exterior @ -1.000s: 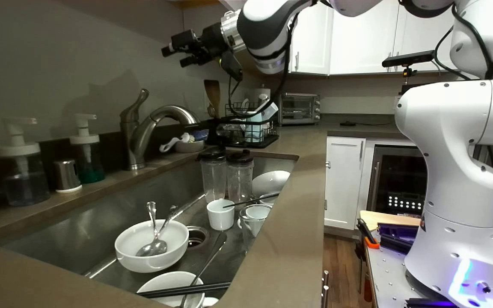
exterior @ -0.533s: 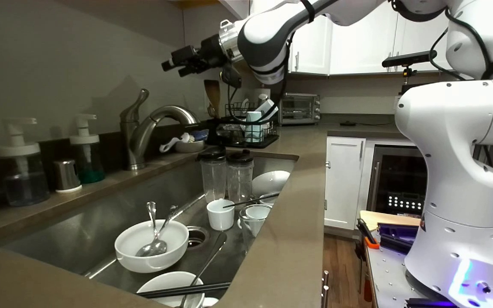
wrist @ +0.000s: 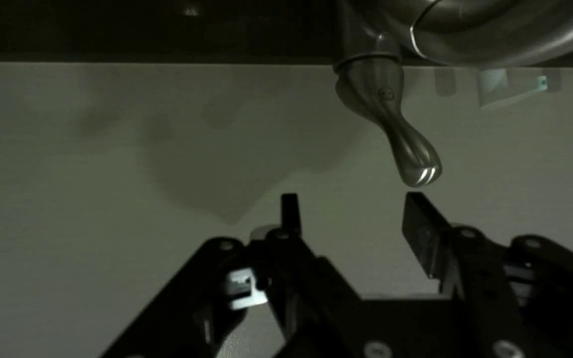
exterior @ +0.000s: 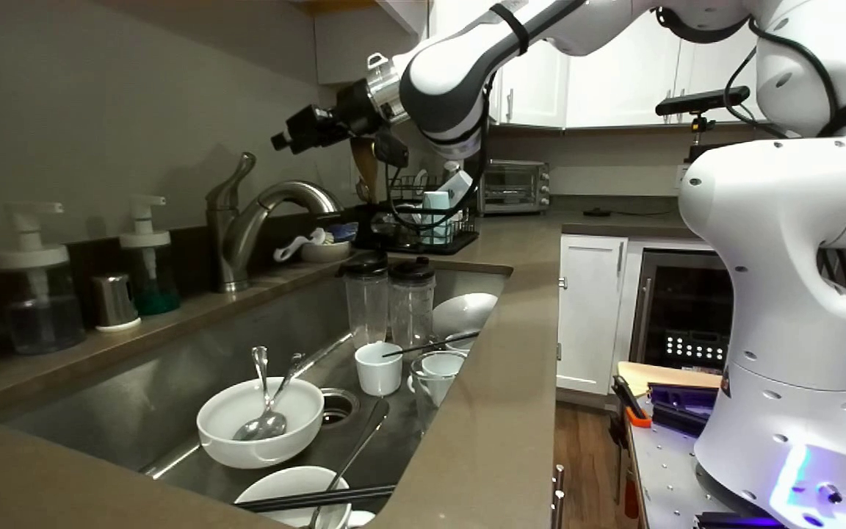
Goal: Open the faucet
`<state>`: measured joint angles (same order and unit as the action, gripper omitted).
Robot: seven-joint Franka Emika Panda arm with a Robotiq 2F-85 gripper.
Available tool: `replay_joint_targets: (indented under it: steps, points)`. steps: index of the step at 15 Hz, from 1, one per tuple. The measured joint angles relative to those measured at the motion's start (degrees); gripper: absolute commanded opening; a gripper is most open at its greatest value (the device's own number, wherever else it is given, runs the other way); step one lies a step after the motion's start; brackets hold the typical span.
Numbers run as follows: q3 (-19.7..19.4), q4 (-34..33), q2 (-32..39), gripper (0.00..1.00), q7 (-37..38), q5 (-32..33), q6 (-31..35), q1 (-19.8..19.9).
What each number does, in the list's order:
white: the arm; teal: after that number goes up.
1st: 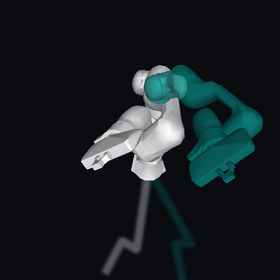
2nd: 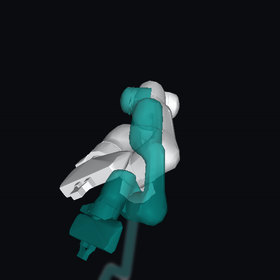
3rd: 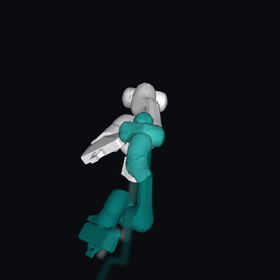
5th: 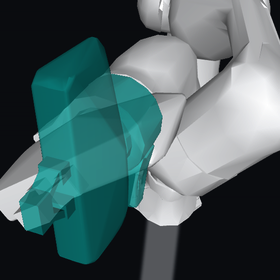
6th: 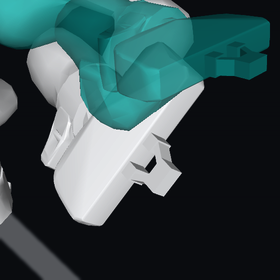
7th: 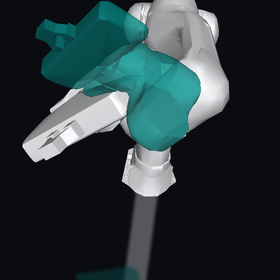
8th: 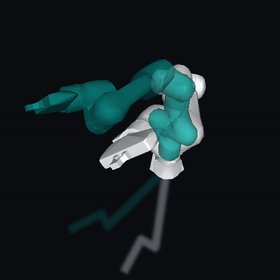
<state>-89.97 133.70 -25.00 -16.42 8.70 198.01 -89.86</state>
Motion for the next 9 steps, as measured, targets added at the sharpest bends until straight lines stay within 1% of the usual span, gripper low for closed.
replay_joint_targets:
  steps: [3, 5, 7, 9]
  points:
    - [-3.01, -1.05, 0.0, 0.07, -0.14, 0.0, 0.0, -3.49]
    - [-5.18, -1.7, 0.0, 0.02, -0.27, 0.0, 0.0, -6.04]
    - [-7.71, -2.21, 0.01, 0.0, -0.66, 0.0, 0.0, -8.96]
    - [-10.37, -2.47, 0.02, 0.03, -1.57, -0.16, 0.0, -12.04]
